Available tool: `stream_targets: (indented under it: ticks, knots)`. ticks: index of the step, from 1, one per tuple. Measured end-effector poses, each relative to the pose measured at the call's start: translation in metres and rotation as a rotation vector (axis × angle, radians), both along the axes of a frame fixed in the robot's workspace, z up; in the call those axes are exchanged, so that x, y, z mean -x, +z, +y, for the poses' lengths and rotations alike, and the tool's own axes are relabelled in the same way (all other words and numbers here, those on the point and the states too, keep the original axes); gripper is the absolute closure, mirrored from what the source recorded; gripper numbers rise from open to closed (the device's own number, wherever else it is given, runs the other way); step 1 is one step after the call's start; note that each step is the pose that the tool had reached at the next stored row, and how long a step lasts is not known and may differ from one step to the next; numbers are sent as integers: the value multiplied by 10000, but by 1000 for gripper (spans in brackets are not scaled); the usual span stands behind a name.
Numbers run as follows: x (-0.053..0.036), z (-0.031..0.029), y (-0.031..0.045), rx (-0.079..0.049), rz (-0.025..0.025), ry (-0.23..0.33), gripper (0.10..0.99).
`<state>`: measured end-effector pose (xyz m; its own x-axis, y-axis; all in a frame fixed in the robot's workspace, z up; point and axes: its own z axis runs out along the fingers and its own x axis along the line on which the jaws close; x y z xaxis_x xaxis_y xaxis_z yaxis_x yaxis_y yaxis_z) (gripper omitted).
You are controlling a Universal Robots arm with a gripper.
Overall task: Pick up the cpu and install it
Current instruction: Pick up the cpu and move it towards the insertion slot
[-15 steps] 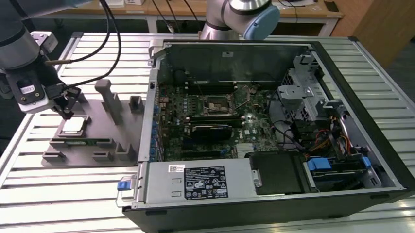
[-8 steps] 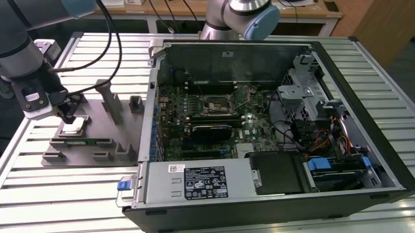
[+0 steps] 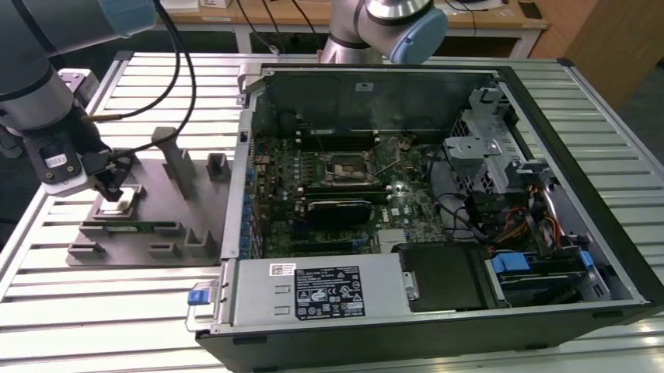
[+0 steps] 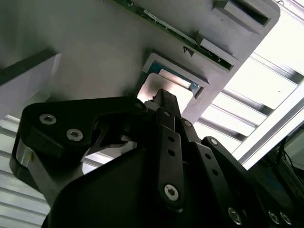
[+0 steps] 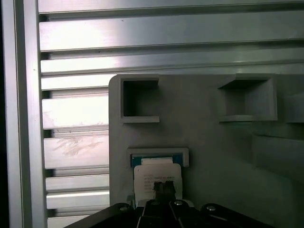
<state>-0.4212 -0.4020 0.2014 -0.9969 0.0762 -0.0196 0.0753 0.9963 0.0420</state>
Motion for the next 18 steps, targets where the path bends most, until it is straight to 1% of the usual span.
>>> stream_targets:
  ticks: [3,4,5,7,9,10,11,18]
  knots:
    - [0,0,-7,0,1,0,973]
    - [0,0,-10,0,0,0,922]
    - [0,0,-12,0,1,0,922]
    - [0,0,-18,0,1,0,796]
    - [0,0,-23,0,1,0,796]
    - [0,0,-27,0,1,0,733]
    - [4,1,-59,0,0,0,498]
    - [8,1,-62,0,0,0,498]
